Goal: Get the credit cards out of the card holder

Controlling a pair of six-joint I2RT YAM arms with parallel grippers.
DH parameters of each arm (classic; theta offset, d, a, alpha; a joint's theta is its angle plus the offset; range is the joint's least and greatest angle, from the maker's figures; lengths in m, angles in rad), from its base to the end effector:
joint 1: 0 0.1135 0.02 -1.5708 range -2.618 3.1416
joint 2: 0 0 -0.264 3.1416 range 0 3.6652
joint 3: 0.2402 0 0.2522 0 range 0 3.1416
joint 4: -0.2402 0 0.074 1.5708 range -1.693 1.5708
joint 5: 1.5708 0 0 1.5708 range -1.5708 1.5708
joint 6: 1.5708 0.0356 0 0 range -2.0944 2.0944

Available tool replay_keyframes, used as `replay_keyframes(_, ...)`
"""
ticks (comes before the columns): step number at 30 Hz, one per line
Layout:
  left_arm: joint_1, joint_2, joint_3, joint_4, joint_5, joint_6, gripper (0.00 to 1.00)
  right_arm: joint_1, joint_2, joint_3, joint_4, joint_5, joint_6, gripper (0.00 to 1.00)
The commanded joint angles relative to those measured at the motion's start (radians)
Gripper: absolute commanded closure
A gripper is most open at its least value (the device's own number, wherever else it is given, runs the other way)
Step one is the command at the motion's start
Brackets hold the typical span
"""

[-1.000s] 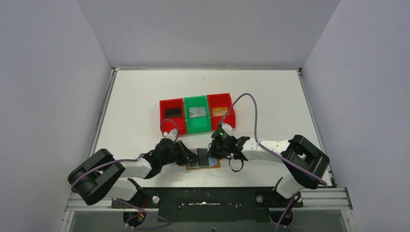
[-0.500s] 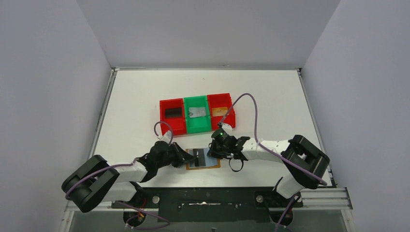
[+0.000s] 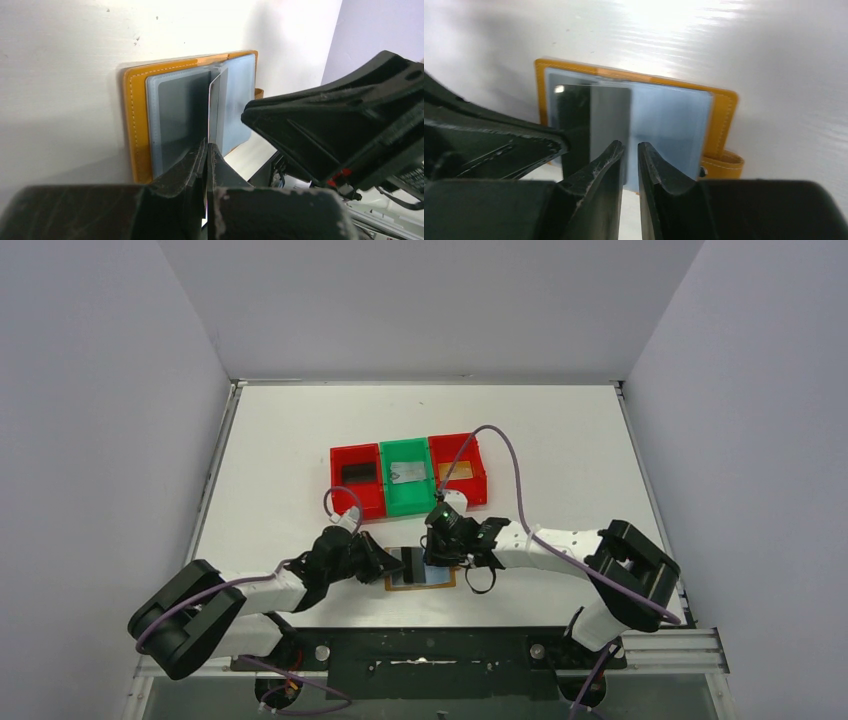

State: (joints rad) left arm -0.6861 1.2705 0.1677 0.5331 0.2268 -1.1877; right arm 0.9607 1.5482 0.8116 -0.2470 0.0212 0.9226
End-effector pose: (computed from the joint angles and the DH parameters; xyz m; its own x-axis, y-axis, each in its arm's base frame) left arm 0.1477 -0.1313 0.1155 -0.8644 -0.4603 -0.2023 -0.1016 0.5539 -0.8264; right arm 0.1705 0.2426 0.1661 -0.9358 0.0524 -0.3486 -0.1104 0.8956 0.4310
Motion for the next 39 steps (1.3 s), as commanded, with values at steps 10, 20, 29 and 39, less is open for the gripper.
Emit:
replay_keyframes(10, 0.004, -0.069, 0.049, -0.143, -0.019, 0.06, 1.0, 0.03, 0.096, 0.069, -0.09, 0.11, 0.027, 0.83)
replay_keyframes(20, 0.004, -0.049, 0.05, -0.018, 0.037, 0.067, 0.82, 0.027, 0.101, -0.005, 0.005, 0.036, 0.047, 0.84)
replay_keyframes(29, -0.001, 0.031, 0.066, 0.036, 0.067, 0.047, 0.9, 0.015, 0.091, -0.02, 0.01, 0.03, 0.051, 0.84)
replay_keyframes(39, 0.015, -0.268, 0.099, -0.419, -0.121, 0.131, 1.0, 0.0, -0.012, 0.028, -0.113, 0.143, 0.03, 0.83)
